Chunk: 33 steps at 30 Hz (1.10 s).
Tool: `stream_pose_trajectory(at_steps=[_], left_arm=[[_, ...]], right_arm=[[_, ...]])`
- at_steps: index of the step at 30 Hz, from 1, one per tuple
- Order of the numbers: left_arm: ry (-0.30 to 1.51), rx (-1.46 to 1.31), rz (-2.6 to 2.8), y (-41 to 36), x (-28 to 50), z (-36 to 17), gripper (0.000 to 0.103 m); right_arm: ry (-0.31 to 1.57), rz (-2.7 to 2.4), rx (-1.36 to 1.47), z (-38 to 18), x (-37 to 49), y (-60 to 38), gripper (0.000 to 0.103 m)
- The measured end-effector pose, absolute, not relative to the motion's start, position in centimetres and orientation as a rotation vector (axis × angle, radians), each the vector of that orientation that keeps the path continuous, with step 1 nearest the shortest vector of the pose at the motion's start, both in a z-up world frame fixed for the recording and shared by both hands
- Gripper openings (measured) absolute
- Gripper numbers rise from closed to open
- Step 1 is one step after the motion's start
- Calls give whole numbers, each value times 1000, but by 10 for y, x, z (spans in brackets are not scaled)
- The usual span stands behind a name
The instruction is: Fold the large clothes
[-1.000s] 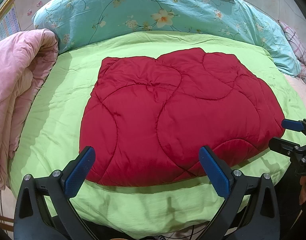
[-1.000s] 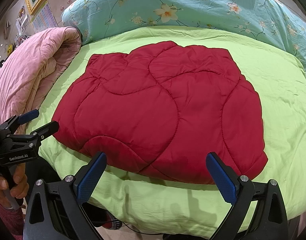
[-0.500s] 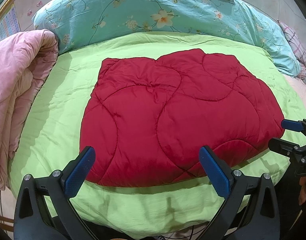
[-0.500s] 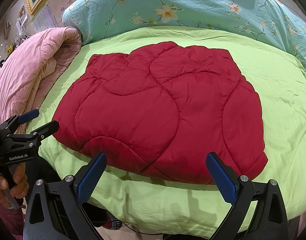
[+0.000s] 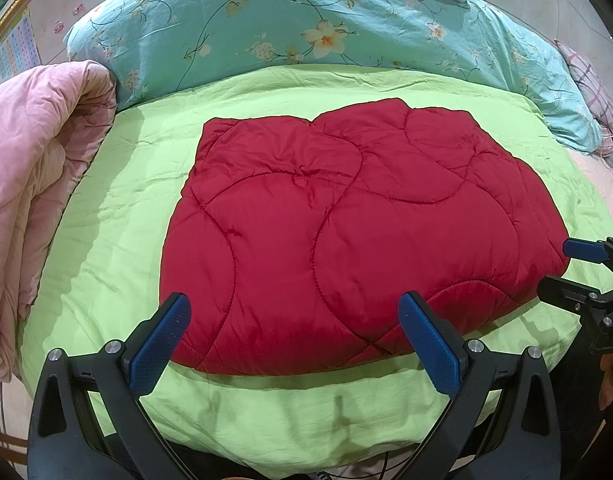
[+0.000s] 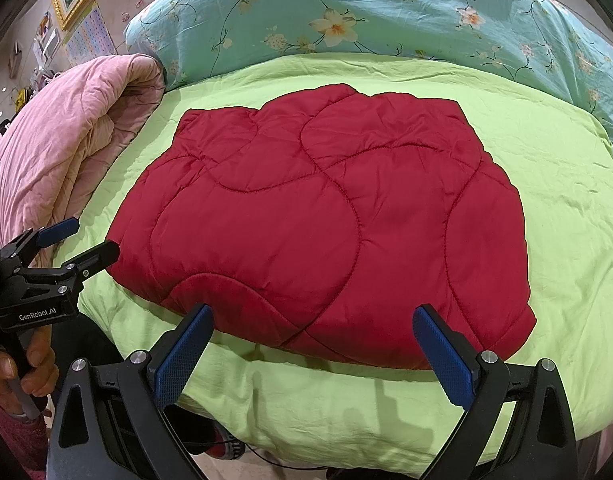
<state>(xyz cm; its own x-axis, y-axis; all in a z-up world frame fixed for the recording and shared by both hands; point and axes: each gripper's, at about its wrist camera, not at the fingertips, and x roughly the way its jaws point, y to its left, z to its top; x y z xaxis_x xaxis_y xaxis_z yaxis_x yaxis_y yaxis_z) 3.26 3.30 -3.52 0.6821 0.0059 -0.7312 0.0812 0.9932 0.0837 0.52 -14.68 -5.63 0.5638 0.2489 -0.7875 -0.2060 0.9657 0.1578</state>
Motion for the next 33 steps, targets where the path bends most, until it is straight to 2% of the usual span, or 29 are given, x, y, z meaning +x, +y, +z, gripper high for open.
stream_pose_trajectory(at_steps=[33], left_arm=[[817,101,-49,31,33,-34,103]], right_arm=[[928,272,51,-52,6,-149,100]])
